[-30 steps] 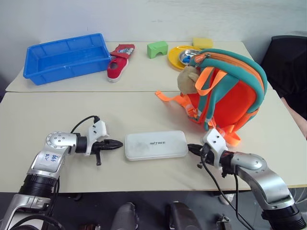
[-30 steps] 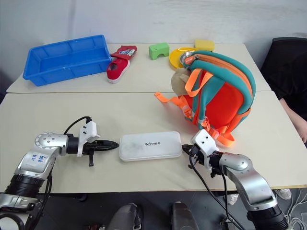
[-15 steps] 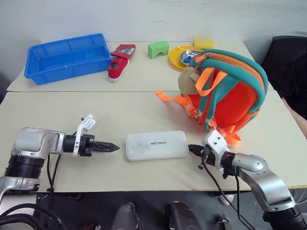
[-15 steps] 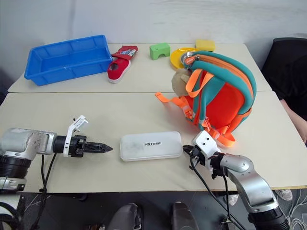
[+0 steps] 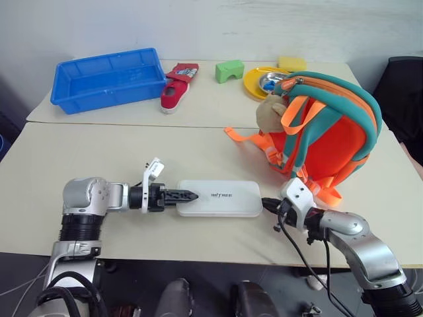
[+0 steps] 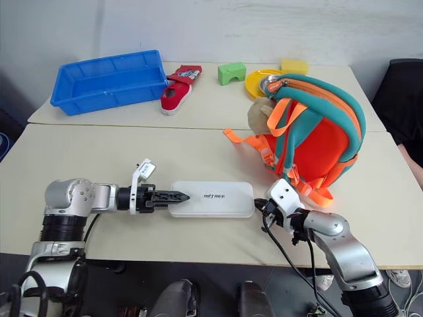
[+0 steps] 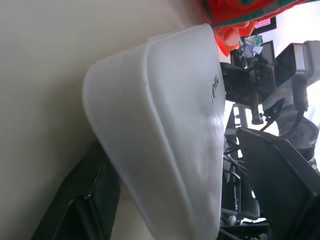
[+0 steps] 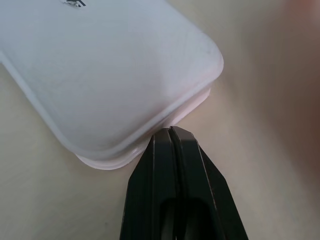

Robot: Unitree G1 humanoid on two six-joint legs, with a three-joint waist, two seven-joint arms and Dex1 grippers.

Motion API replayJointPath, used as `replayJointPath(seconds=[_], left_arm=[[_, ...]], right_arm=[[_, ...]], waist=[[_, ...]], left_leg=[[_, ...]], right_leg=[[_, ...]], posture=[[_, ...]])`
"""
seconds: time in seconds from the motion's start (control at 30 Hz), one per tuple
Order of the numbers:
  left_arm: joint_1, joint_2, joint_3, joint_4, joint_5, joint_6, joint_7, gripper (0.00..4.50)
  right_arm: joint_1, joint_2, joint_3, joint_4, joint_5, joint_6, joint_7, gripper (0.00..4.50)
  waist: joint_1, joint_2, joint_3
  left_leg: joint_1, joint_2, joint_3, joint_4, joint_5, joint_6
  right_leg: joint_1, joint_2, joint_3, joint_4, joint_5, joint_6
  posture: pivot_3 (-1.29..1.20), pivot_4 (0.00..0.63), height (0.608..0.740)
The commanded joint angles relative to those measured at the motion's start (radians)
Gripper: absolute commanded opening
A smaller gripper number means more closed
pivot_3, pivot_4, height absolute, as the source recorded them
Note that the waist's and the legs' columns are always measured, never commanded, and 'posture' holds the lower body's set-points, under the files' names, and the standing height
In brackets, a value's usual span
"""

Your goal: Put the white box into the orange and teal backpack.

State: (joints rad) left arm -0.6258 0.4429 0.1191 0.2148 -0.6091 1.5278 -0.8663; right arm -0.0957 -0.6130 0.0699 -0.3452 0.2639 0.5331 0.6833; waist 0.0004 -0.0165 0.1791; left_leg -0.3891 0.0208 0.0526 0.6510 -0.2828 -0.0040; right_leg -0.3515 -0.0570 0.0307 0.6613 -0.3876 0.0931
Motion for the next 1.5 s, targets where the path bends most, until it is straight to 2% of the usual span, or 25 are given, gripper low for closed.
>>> replayJointPath(seconds=[0.03, 0.1, 0.3, 0.43, 0.53, 0.67, 0.8, 0.87, 0.97, 1.1, 1.3, 1.4, 1.5], left_arm=[[0.009, -0.016, -0.040, 0.008, -0.022, 0.020, 0.017, 3.46], [0.007, -0.002, -0.041, 0.000, -0.044, 0.024, 0.001, 3.06], [-0.010, 0.026, -0.007, -0.012, -0.115, 0.046, -0.040, 1.37], [-0.003, 0.041, 0.025, -0.049, -0.166, 0.074, -0.048, 1.27], [0.019, 0.053, 0.064, -0.098, -0.205, 0.086, -0.042, 1.27], [0.012, 0.049, 0.243, -0.078, -0.241, 0.057, 0.002, 1.27], [0.003, 0.032, 0.339, -0.082, -0.227, -0.027, 0.080, 1.27], [-0.006, 0.019, 0.391, -0.067, -0.239, -0.053, 0.114, 1.27], [-0.005, 0.006, 0.427, -0.047, -0.240, -0.116, 0.144, 1.27], [-0.061, 0.002, 0.466, 0.022, -0.238, -0.187, 0.194, 1.27], [-0.085, 0.016, 0.440, 0.003, -0.245, -0.229, 0.224, 1.27], [-0.104, 0.014, 0.450, -0.002, -0.255, -0.237, 0.254, 1.27], [-0.122, 0.020, 0.461, -0.003, -0.272, -0.238, 0.270, 1.27]], right_arm=[[-0.002, 0.007, -0.010, -0.011, -0.001, -0.027, 0.000, 0.00], [-0.001, 0.008, -0.010, -0.012, 0.000, -0.029, 0.000, 0.00], [0.013, 0.006, -0.024, -0.008, -0.005, -0.045, -0.001, 0.00], [0.040, 0.005, -0.054, -0.039, -0.001, -0.045, -0.023, 0.00], [0.096, 0.016, -0.143, -0.110, 0.044, -0.001, -0.064, 0.00], [0.179, 0.053, -0.374, -0.262, 0.198, 0.127, -0.138, 0.92], [0.128, 0.103, -0.521, -0.320, 0.365, 0.244, -0.238, 2.28], [0.097, 0.128, -0.539, -0.316, 0.410, 0.273, -0.281, 2.95], [0.029, 0.148, -0.483, -0.261, 0.399, 0.275, -0.314, 3.96], [-0.174, 0.215, -0.469, -0.141, 0.486, 0.299, -0.361, 3.96], [-0.375, 0.251, -0.431, 0.073, 0.461, 0.240, -0.359, 3.96], [-0.396, 0.223, -0.380, 0.140, 0.413, 0.196, -0.310, 3.35], [-0.392, 0.217, -0.369, 0.145, 0.426, 0.184, -0.272, 2.31]], waist=[[-0.005, 0.000, 0.000], [-0.006, 0.000, 0.000], [-0.008, -0.001, 0.001], [-0.009, -0.002, 0.001], [-0.008, -0.002, 0.001], [-0.007, -0.002, 0.001], [-0.013, -0.002, 0.001], [-0.016, -0.002, 0.001], [-0.019, -0.002, 0.001], [-0.030, -0.004, 0.002], [-0.030, -0.004, 0.002], [-0.030, -0.004, 0.002], [-0.030, -0.004, 0.002]], left_leg=[[0.000, -0.001, 0.000, 0.000, 0.000, 0.000], [0.000, -0.001, 0.000, -0.001, 0.000, -0.001], [-0.002, 0.000, 0.000, -0.002, 0.001, -0.002], [-0.002, 0.001, 0.000, -0.002, 0.002, -0.003], [-0.005, 0.001, 0.000, -0.003, 0.002, -0.003], [-0.007, 0.001, -0.001, -0.002, 0.002, -0.003], [-0.006, 0.001, -0.001, -0.002, 0.002, -0.003], [-0.005, 0.001, -0.001, -0.003, 0.002, -0.003], [-0.005, 0.001, -0.001, -0.004, 0.002, -0.003], [-0.007, 0.001, 0.000, -0.003, 0.002, -0.003], [-0.009, 0.001, -0.001, -0.004, 0.003, -0.003], [-0.019, 0.001, 0.000, -0.001, 0.004, -0.002], [-0.021, 0.000, 0.001, -0.001, 0.004, -0.002]], right_leg=[[0.000, 0.000, 0.000, 0.000, 0.000, 0.001], [0.000, 0.000, 0.000, 0.000, 0.000, 0.001], [-0.003, 0.001, 0.000, 0.000, 0.000, 0.001], [-0.004, 0.001, 0.000, 0.000, 0.000, 0.001], [-0.006, 0.001, 0.000, 0.000, 0.000, 0.001], [-0.008, 0.001, -0.001, 0.000, 0.000, 0.001], [-0.007, 0.001, -0.001, 0.001, 0.000, 0.001], [-0.006, 0.001, -0.001, 0.001, 0.000, 0.001], [-0.007, 0.001, -0.001, 0.000, 0.000, 0.001], [-0.009, 0.001, -0.001, 0.000, 0.000, 0.001], [-0.012, 0.001, -0.001, 0.001, 0.000, 0.001], [-0.020, 0.001, -0.001, 0.006, 0.000, 0.001], [-0.024, 0.000, -0.001, 0.009, 0.000, 0.001]], posture=[[0.00, 0.150, 0.740], [0.00, 0.150, 0.740], [0.00, 0.150, 0.740], [0.00, 0.150, 0.740], [0.00, 0.150, 0.740], [0.00, 0.150, 0.740], [0.00, 0.150, 0.740], [0.00, 0.150, 0.740], [0.00, 0.150, 0.740], [0.00, 0.150, 0.740], [0.00, 0.150, 0.740], [0.00, 0.150, 0.740], [0.00, 0.150, 0.740]])
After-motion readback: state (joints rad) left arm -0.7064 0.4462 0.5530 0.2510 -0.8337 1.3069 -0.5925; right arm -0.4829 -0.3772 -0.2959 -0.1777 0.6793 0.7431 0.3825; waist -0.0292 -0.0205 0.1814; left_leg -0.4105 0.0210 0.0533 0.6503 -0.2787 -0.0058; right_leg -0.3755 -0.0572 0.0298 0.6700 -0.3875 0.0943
